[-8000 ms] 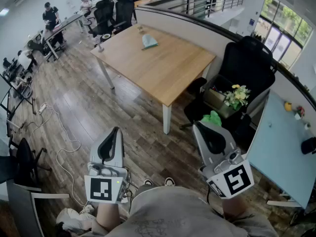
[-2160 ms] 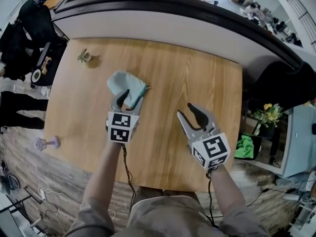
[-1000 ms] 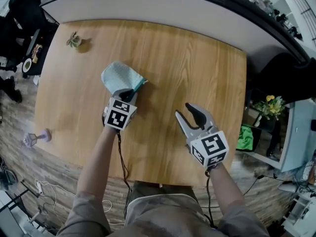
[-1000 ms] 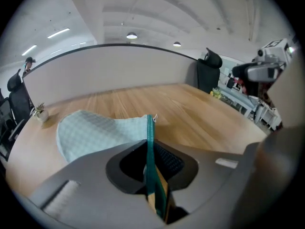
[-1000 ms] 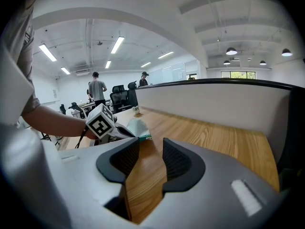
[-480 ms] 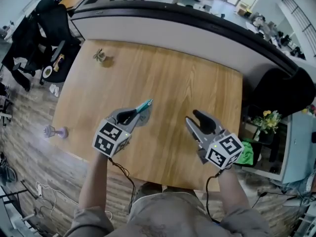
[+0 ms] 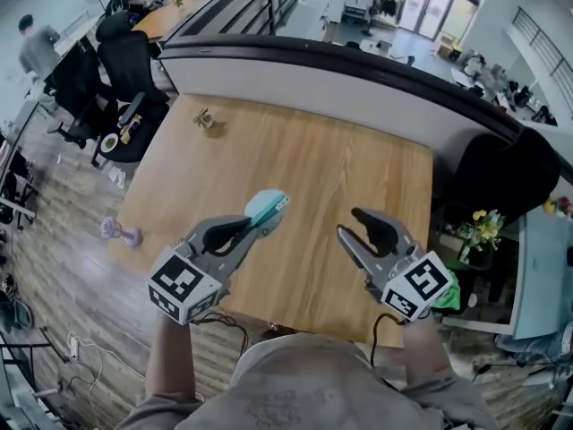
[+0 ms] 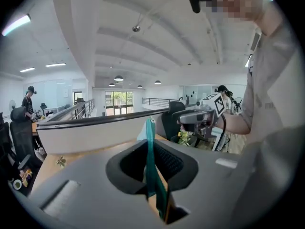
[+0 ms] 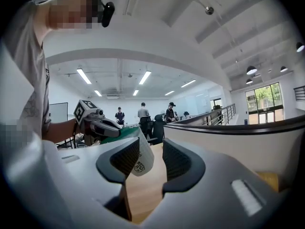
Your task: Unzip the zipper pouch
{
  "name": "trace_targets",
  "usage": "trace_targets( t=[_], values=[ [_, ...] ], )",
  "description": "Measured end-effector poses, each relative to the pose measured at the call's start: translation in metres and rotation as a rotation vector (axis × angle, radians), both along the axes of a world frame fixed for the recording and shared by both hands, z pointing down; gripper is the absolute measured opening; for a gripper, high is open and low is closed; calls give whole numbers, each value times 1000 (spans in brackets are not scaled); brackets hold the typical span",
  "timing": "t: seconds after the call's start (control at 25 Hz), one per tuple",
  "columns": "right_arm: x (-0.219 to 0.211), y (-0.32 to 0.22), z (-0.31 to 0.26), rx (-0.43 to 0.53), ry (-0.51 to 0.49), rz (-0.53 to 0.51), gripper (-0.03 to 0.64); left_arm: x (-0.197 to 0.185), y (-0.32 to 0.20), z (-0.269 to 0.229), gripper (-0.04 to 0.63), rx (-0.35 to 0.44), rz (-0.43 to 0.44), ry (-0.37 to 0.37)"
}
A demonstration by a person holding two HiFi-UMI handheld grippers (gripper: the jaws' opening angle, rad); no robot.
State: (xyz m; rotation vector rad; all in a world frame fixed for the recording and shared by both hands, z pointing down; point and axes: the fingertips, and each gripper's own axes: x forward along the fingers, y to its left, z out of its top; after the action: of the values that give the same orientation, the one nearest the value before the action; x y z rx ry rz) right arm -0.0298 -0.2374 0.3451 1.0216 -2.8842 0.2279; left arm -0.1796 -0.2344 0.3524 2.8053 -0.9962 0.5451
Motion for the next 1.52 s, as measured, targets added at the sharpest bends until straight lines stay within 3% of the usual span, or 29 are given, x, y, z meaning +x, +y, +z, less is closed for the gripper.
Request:
trace_targets(
  t=[0.2,0.36,0.48,0.6,0.8,1.0,1.12,1.16,1.24,1.36,1.52],
  values=[
    [-9,36,-21,28,-40,-124,164,11,36,-26,35,55,36,19],
    [-12,52,-28,73,-33,-190,164,27,60,-34,35,22,108,28],
    [-24,75,-35,123,-37,-345,164,36,74,-39,35,7,164,53],
    [-35,94,-33,91,-16,-462,166,40,88,-45,35,-32,213,109],
    [-44,96,-41,117,18,-537,166,44,101,-49,35,-47,304,122],
    [-58,112,-39,102,37,-691,166,46,114,-46,36,-70,405,164],
    [-64,111,-40,67,-20,-697,151,43,116,-43,37,-58,467,206],
    [-66,111,-39,49,-38,-699,115,40,115,-41,37,-80,468,229],
    [-69,111,-34,14,-52,-700,58,34,109,-33,37,-139,444,275],
    [-77,104,-24,2,-25,-641,37,26,99,-20,38,-173,388,287],
    [-81,85,-17,-14,24,-497,32,17,80,-25,85,-63,286,236]
  ],
)
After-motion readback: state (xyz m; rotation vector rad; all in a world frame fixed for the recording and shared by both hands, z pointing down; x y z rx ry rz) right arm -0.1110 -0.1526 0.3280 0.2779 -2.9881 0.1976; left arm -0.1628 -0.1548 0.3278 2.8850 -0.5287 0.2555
